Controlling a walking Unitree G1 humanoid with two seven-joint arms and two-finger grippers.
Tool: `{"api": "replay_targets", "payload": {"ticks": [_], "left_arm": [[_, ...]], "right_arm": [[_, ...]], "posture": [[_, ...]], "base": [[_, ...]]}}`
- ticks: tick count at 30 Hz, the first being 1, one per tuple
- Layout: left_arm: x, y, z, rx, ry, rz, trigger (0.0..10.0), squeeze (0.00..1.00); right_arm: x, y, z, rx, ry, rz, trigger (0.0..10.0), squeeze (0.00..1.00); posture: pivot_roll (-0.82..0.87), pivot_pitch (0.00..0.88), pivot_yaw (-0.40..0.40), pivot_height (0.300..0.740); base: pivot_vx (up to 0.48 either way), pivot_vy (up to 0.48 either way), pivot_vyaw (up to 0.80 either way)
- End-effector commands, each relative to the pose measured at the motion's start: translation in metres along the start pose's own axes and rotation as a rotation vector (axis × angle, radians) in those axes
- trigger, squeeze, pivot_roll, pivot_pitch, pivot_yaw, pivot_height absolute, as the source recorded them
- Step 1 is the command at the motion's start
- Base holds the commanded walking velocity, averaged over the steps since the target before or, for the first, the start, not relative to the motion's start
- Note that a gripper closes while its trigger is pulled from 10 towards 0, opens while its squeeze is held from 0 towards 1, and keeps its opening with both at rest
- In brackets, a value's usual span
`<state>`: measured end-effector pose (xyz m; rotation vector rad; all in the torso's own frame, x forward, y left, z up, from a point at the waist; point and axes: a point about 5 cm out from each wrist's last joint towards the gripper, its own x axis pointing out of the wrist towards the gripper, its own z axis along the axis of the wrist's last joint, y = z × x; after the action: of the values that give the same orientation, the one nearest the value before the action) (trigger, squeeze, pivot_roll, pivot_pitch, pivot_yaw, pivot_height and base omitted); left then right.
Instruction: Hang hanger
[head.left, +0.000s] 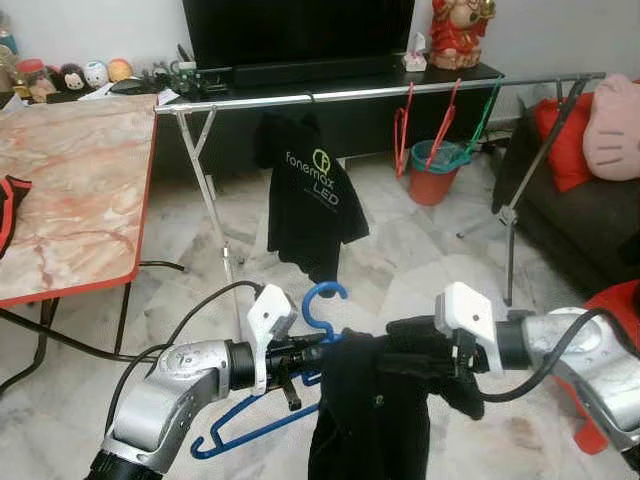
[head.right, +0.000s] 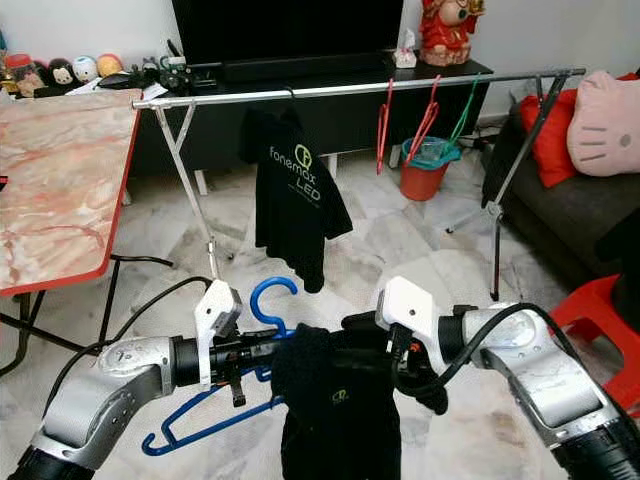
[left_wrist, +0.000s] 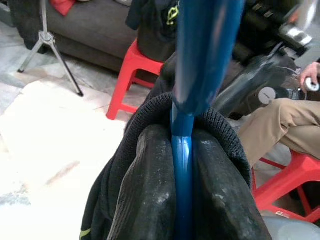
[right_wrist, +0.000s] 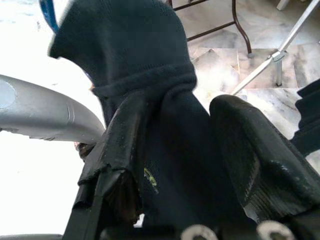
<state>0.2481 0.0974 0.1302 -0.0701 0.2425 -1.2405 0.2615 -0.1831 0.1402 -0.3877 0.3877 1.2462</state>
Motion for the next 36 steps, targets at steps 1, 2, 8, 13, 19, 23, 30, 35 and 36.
{"api": "replay_targets", "payload": {"ticks": [1, 2, 8, 13, 19, 23, 30, 35, 36], "left_arm": [[0.000, -0.004, 0.008, 0.022, -0.016, -0.030, 10.0, 0.00], [0.001, -0.006, 0.007, 0.022, -0.005, -0.046, 10.0, 0.00], [0.003, -0.010, 0.008, 0.018, -0.002, -0.063, 10.0, 0.00], [0.006, -0.013, 0.011, 0.013, -0.010, -0.086, 10.0, 0.00], [0.006, -0.014, 0.012, 0.015, -0.008, -0.090, 10.0, 0.00], [0.007, -0.014, 0.011, 0.011, -0.002, -0.086, 10.0, 0.00], [0.008, -0.015, 0.011, 0.006, -0.003, -0.089, 10.0, 0.00], [0.008, -0.014, 0.012, 0.008, -0.004, -0.090, 10.0, 0.00], [0.008, -0.014, 0.012, 0.008, -0.003, -0.090, 10.0, 0.00]], "right_arm": [[0.001, -0.003, 0.002, -0.025, 0.008, -0.002, 10.0, 0.00], [0.004, -0.007, -0.001, -0.039, 0.029, -0.021, 10.0, 0.00], [0.009, -0.011, -0.001, -0.015, 0.008, -0.031, 10.0, 0.00], [0.019, -0.006, -0.001, 0.008, -0.039, 0.027, 10.0, 0.00], [0.023, -0.006, 0.002, 0.022, -0.076, 0.050, 10.0, 0.00], [0.023, -0.006, 0.000, 0.036, -0.077, 0.069, 0.0, 0.00], [0.025, -0.003, -0.003, 0.045, -0.075, 0.099, 0.0, 0.00], [0.025, 0.000, -0.003, 0.054, -0.083, 0.127, 0.0, 0.00], [0.025, 0.000, -0.003, 0.056, -0.084, 0.127, 0.0, 0.00]], "posture": [[-0.01, 0.000, 0.011, 0.740], [0.00, 0.000, 0.010, 0.740], [0.01, 0.000, 0.008, 0.740], [0.01, 0.000, 0.011, 0.740], [0.01, 0.000, 0.009, 0.740], [0.01, 0.000, 0.007, 0.740], [0.01, 0.000, 0.005, 0.740], [0.01, 0.000, 0.005, 0.740], [0.01, 0.000, 0.005, 0.740]], "base": [[0.000, 0.000, 0.00], [0.000, 0.000, 0.00], [0.000, 0.000, 0.00], [0.000, 0.000, 0.00], [0.000, 0.000, 0.00], [0.000, 0.000, 0.00], [0.000, 0.000, 0.00], [0.000, 0.000, 0.00], [0.000, 0.000, 0.00]]}}
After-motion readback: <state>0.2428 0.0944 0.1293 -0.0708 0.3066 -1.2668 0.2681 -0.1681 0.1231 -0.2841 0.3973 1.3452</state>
